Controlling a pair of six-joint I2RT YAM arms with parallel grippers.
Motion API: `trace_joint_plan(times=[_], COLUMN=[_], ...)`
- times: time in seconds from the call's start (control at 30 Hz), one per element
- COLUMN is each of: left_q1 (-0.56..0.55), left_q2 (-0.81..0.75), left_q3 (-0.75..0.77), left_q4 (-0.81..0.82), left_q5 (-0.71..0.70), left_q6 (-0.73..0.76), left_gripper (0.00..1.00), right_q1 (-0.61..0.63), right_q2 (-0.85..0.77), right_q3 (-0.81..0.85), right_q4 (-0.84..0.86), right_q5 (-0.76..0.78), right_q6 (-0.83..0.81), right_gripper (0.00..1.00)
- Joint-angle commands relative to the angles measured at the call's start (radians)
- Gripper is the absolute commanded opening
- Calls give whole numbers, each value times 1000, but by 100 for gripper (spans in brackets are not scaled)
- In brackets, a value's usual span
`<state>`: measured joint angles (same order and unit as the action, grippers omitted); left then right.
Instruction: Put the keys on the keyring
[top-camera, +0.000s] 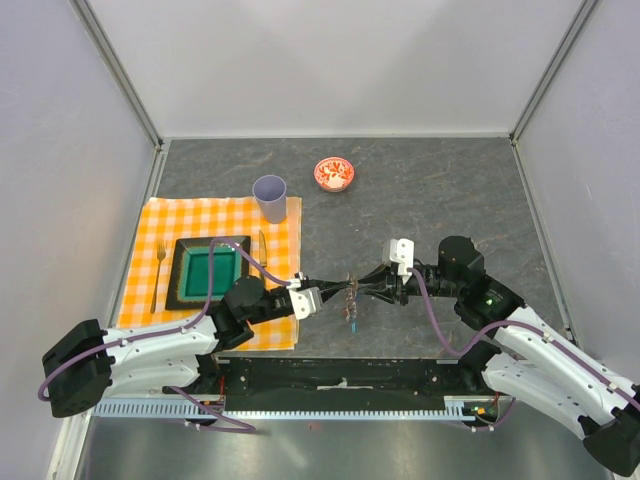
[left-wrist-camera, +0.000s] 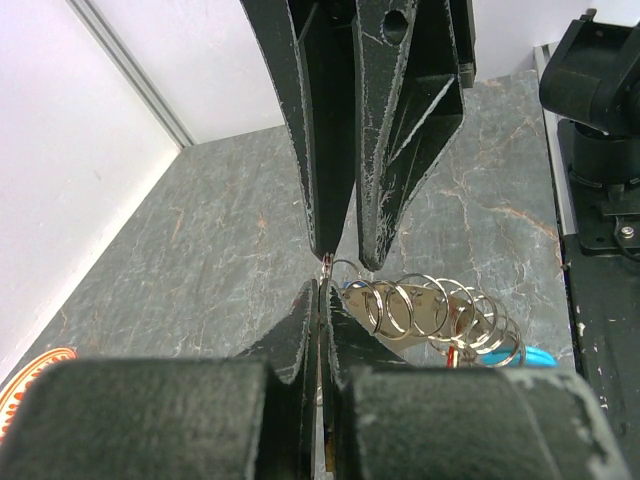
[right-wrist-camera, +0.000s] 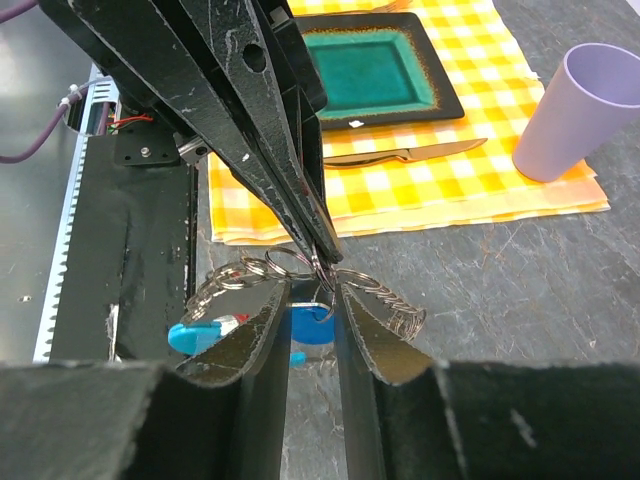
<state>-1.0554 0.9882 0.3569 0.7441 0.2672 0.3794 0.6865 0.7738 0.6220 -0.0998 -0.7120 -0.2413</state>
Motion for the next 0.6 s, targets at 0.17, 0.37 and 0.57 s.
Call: trace_joint_plan(times=[0.17, 0.37, 0.57], left_q1=[5, 5, 5], left_q2=[-34, -46, -39], left_q3=[5, 2, -1], left_q4=[120, 129, 147], left_q5=[17, 29, 43], left_q6=[-33, -43, -56], left_gripper=[2, 2, 2], right_q1=[5, 5, 5], right_q2=[-2, 16, 16], right_q3=[45, 44, 41], right_q4=[15, 26, 46], right_q5=[-38, -41, -47], right_q6=[-26, -23, -10], right_gripper=[31, 28, 23])
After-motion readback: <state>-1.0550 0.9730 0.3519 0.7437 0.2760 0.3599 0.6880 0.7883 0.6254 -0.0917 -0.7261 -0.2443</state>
